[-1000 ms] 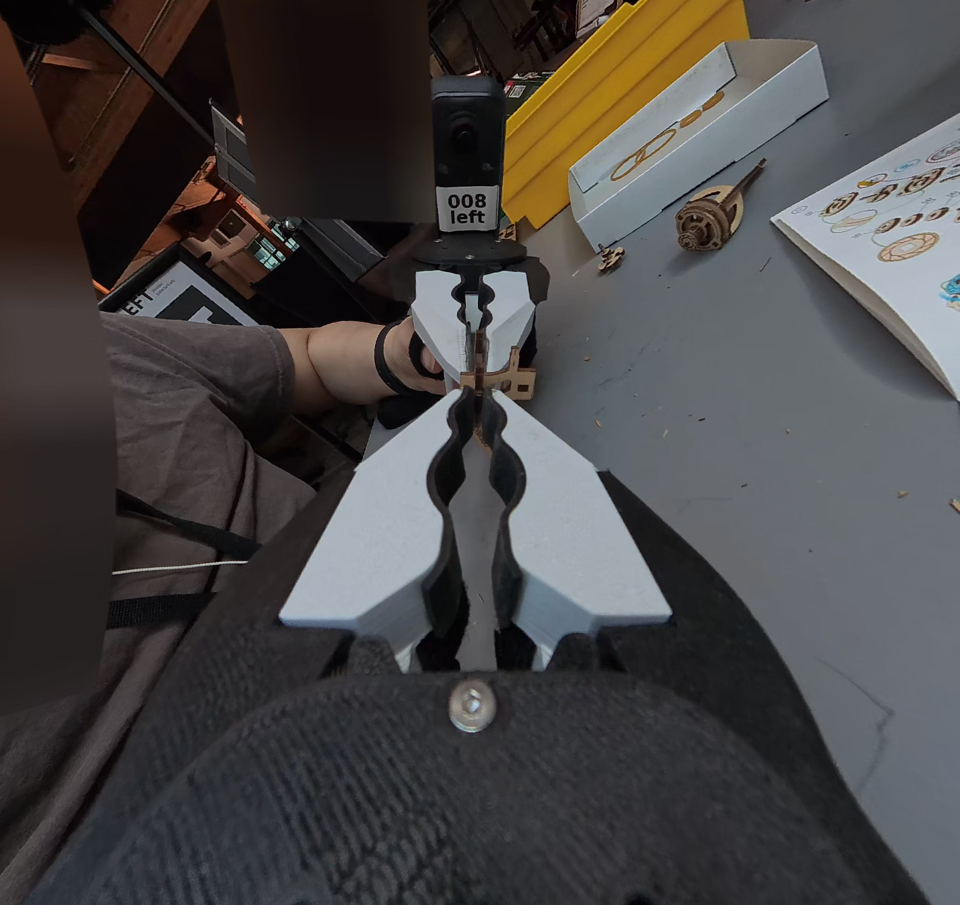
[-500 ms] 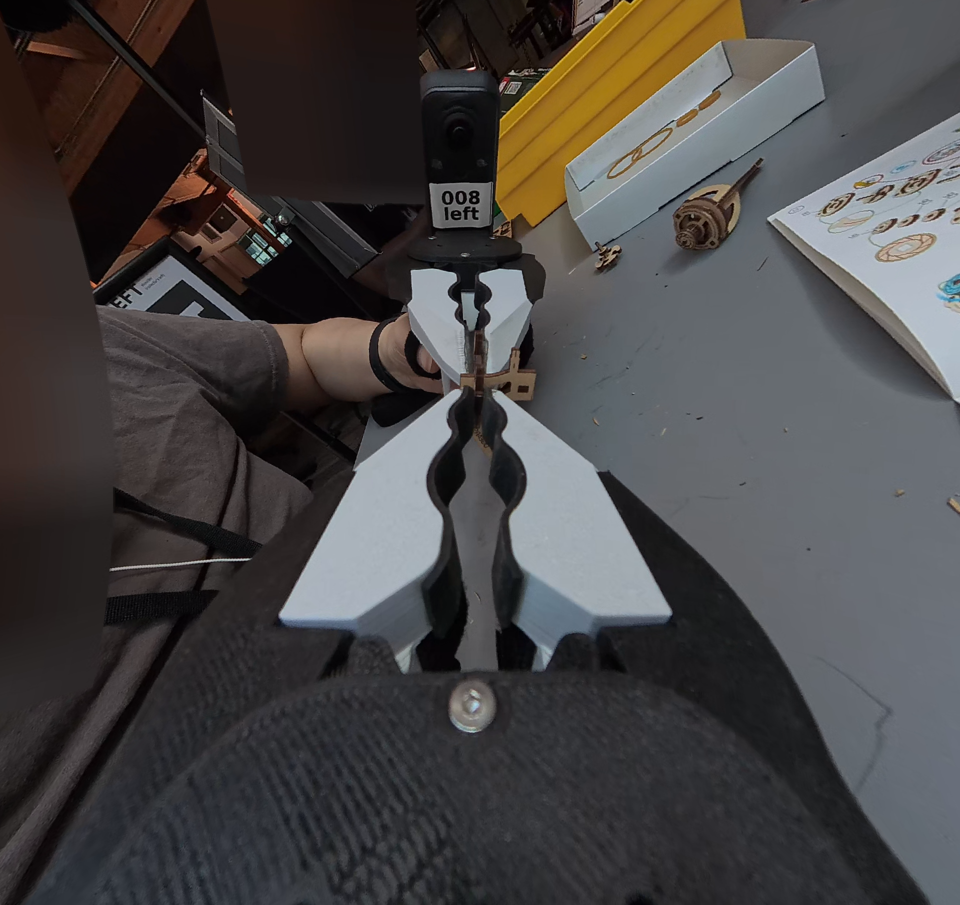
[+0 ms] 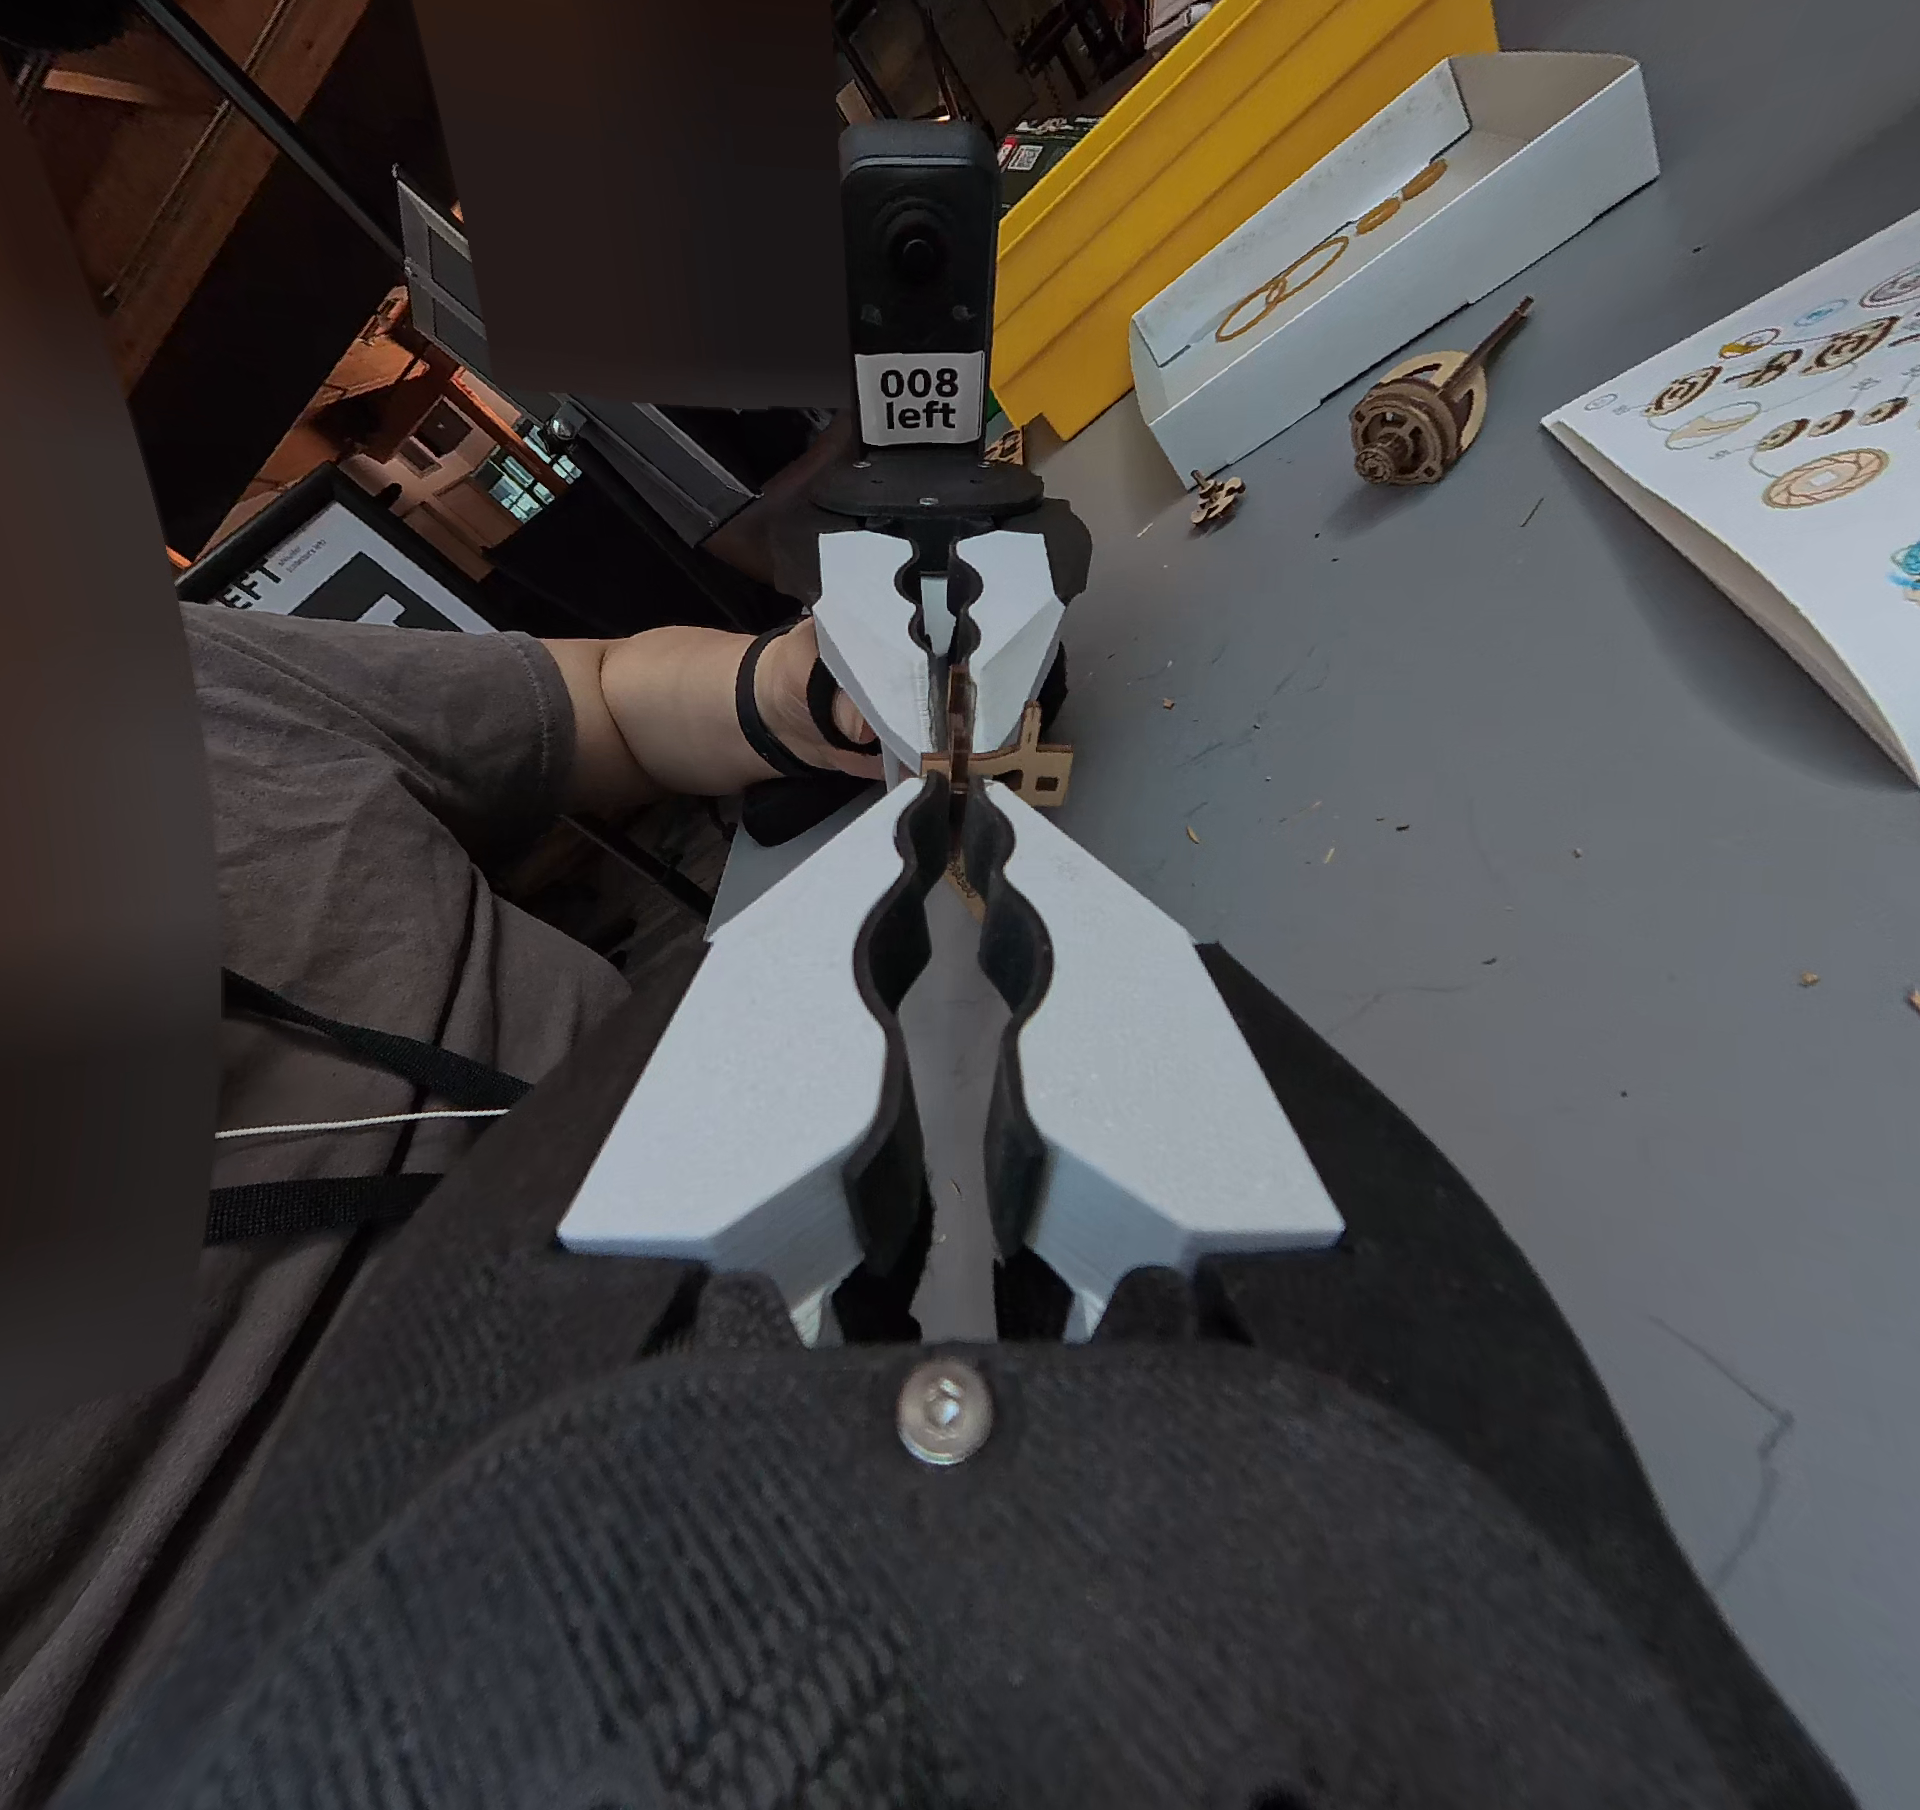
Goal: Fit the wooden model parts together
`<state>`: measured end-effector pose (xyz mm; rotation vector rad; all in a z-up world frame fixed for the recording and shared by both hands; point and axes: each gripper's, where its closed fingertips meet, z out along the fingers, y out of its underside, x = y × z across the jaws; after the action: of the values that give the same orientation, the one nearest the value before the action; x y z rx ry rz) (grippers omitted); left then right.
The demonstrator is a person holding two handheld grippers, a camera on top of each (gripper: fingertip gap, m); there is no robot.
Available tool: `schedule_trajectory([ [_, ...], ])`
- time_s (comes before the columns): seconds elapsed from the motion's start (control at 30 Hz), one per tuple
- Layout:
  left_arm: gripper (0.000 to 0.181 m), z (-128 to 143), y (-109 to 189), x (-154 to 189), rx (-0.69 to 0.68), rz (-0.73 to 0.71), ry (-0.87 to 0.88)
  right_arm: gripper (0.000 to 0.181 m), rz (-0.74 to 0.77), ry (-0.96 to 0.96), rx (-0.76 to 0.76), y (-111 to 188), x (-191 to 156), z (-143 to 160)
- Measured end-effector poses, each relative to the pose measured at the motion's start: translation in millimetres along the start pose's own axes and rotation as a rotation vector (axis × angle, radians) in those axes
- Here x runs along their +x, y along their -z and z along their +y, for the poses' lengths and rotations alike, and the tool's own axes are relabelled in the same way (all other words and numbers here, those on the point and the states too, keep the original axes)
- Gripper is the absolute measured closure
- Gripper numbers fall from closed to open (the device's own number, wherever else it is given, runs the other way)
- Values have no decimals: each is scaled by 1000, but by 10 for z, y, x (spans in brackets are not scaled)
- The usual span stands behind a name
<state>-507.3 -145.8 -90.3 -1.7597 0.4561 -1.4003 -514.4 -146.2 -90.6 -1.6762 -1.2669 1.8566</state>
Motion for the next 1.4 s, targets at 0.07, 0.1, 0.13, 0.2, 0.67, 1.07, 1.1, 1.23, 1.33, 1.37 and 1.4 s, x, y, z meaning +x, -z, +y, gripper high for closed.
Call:
schedule_trajectory([
  [0.07, 181, -1, 0, -2, 0, -2, 0, 180, 1, 1, 1, 0, 1, 0],
  [0.1, 181, 0, 0, -4, 0, -4, 0, 180, 5, 4, 0, -1, 4, 2],
  [0.13, 181, 0, 0, -6, 0, -5, 1, 180, 6, 4, 1, -1, 7, 1],
  [0.2, 181, 0, 0, -7, 0, -4, 3, 180, 7, 6, 1, -1, 7, 1],
  [0.67, 181, -162, 90, -19, 89, 43, 69, 179, 6, 20, 45, -1, 8, -83],
  [1.07, 173, -70, 3, 79, 35, 66, 34, 180, -52, -20, 57, 24, -57, -104],
  [1.1, 179, -87, 7, 71, 44, 60, 25, 180, -51, -10, 51, 14, -61, -95],
  [1.23, 180, -98, 10, 72, 50, 77, 43, 179, -58, -15, 57, 12, -66, -102],
  [1.33, 181, -109, 21, 70, 55, 74, 38, 178, -70, -22, 58, 10, -74, -104],
  [1.37, 181, -112, 25, 65, 56, 71, 39, 172, -69, -27, 60, 12, -69, -109],
  [1.4, 181, -110, 29, 59, 56, 71, 46, 174, -70, -29, 65, 17, -71, -118],
])
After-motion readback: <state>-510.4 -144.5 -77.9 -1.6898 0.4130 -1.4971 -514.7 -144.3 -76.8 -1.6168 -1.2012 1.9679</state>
